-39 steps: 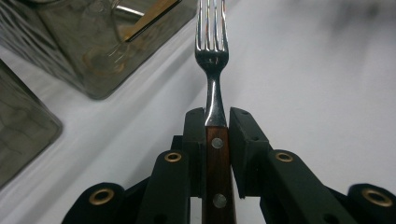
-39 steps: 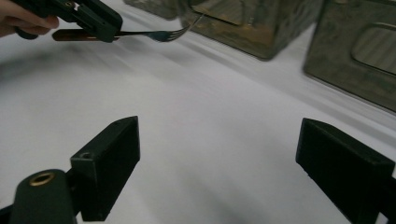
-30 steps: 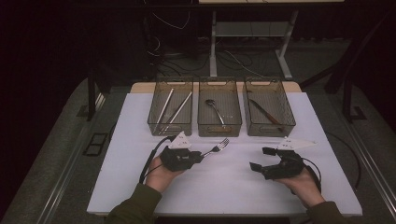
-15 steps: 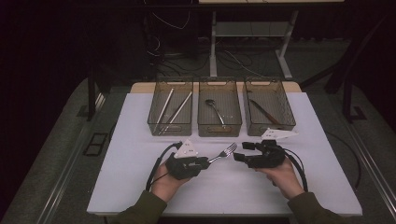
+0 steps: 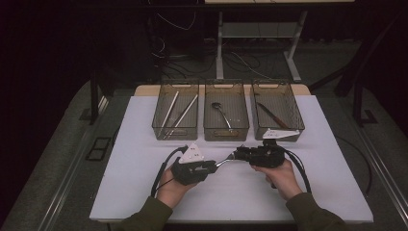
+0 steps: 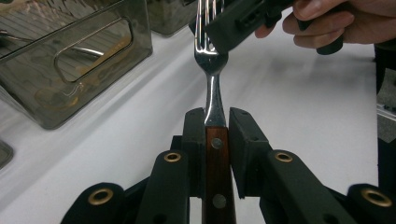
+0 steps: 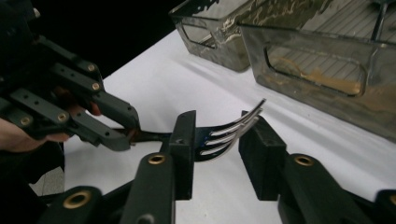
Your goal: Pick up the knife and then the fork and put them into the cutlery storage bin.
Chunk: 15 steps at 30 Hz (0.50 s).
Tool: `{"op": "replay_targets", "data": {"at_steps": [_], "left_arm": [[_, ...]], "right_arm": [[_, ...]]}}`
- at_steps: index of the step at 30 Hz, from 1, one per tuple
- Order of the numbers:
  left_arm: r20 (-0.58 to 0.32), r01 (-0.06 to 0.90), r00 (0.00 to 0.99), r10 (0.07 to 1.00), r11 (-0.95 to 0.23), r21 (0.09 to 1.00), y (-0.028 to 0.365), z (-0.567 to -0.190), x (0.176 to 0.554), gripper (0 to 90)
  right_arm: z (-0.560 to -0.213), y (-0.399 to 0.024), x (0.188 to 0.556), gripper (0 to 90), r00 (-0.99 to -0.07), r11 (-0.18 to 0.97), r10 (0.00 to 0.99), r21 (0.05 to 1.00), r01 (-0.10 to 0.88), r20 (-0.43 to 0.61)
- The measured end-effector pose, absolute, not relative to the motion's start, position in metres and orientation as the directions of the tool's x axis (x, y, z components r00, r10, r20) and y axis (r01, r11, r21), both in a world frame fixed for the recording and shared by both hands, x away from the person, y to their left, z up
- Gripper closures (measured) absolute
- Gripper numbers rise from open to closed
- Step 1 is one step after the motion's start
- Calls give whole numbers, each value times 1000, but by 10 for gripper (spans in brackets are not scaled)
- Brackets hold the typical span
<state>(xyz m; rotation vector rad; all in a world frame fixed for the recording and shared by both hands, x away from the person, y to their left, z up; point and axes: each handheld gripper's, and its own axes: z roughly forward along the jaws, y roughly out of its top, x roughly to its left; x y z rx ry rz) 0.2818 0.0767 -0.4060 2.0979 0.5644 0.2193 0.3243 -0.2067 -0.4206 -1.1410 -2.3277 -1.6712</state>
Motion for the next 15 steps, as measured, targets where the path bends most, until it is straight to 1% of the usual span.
{"op": "replay_targets", "data": {"at_steps": [4,7,11,13,15], "left_arm": [[-68,314,880,470,-470,825,75,-408,283,768],[-76,318,881,467,-466,826,74,-409,284,763],[-111,326,889,444,-444,835,72,-411,286,749],[-117,326,890,442,-436,839,71,-412,285,730],[-122,325,895,430,-437,839,73,-412,287,656]], "right_arm": [[-415,-208,327,764,-727,100,509,807,582,461],[-410,-206,328,809,-739,99,505,821,562,445],[-402,-203,326,854,-747,92,505,834,545,433],[-397,-201,326,865,-754,92,501,841,534,424],[-392,-199,325,867,-759,105,515,850,516,397]]}}
